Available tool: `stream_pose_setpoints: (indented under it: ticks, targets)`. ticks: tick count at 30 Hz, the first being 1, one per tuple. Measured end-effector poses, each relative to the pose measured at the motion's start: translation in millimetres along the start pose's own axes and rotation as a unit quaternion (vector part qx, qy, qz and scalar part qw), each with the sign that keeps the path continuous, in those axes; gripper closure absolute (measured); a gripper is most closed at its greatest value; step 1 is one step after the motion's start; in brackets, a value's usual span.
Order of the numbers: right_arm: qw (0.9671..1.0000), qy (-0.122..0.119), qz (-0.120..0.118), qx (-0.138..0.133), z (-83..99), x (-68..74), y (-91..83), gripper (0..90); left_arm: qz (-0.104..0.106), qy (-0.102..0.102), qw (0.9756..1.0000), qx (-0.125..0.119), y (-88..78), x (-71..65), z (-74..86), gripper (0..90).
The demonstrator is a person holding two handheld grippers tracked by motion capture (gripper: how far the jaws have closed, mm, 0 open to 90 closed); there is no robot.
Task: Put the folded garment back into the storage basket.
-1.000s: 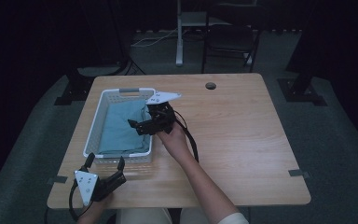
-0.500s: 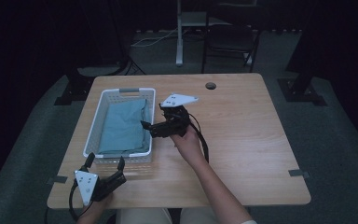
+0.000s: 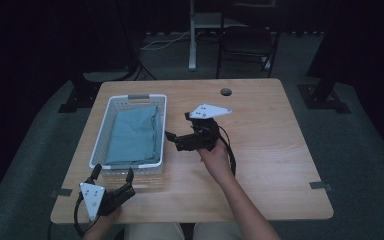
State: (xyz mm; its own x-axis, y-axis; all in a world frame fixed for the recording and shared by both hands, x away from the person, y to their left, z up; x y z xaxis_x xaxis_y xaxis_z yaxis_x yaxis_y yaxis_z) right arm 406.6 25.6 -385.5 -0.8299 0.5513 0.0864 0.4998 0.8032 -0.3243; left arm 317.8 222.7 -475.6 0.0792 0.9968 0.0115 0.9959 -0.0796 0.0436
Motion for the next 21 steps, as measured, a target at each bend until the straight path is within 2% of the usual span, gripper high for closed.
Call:
stream_pose_setpoints:
  ticks: [14,21]
  targets:
    - [0.9996,0.02,0.019,-0.011,15.6,-18.7,-36.9,9.8,-0.003,0.0,1.0,-0.001,-0.2,0.4,0.0,4.1]
    - [0.9993,0.024,0.028,-0.01,23.2,-23.7,-49.5,9.7,-0.003,0.0,1.0,0.0,0.0,0.4,0.0,4.1]
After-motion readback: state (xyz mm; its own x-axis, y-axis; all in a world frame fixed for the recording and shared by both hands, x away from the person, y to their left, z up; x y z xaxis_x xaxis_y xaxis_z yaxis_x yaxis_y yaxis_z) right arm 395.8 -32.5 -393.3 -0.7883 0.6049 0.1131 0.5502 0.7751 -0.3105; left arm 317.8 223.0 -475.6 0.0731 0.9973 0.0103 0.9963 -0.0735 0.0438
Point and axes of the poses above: each handheld gripper's, and its own axes: y roughly forward along the jaws, z roughly out of its underside, x roughly to its left, the point moved 10 cm from there along y, roughly forward along the jaws, and after that the axes turned 3 degrees about -z, right-handed, at the moved point
